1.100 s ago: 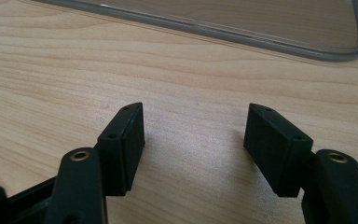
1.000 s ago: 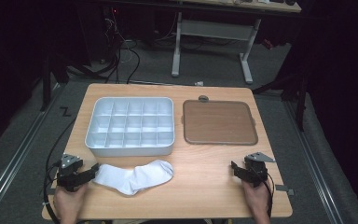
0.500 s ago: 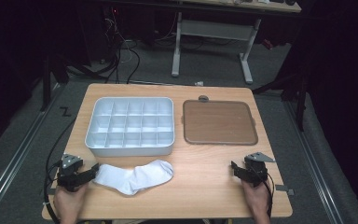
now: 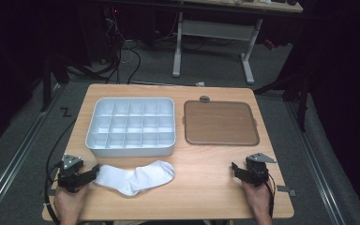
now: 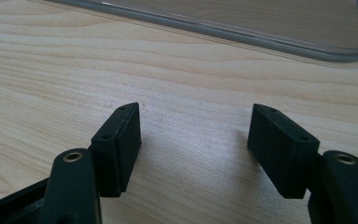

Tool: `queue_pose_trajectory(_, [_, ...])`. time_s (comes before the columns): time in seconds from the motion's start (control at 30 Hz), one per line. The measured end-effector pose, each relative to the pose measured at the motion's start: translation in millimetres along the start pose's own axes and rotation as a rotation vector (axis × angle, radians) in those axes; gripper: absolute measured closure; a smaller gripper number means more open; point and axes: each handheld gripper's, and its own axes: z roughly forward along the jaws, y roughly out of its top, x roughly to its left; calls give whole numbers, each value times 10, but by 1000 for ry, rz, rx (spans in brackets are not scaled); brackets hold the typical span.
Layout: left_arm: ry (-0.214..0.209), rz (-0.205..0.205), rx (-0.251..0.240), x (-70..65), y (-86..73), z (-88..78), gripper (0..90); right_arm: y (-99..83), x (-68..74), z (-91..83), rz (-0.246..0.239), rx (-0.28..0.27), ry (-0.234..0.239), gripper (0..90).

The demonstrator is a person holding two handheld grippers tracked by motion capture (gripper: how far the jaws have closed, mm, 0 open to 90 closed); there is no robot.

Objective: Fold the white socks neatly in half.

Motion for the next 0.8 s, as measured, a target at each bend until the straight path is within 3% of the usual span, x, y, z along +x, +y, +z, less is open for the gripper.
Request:
queue_pose_trajectory(0.2, [2, 9, 4, -1, -3, -1, 335, -3, 4, -3, 2, -2, -1, 362])
queue_pose_trajectory(0.33, [-2, -6, 2, 9, 9, -3, 339, -6, 4, -6, 5, -5, -2, 386])
queue_pose_trajectory(0.37, [-9, -34, 0, 23, 28, -9, 343, -7, 4, -10, 10, -7, -7, 420])
queue_pose_trajectory(0.43, [-13, -43, 0, 34, 36, -13, 348, -7, -1, -11, 10, -11, -12, 446])
queue_pose_trajectory(0.8, [-13, -39, 0, 31, 34, -12, 350, 2, 4, -12, 15, -7, -16, 490])
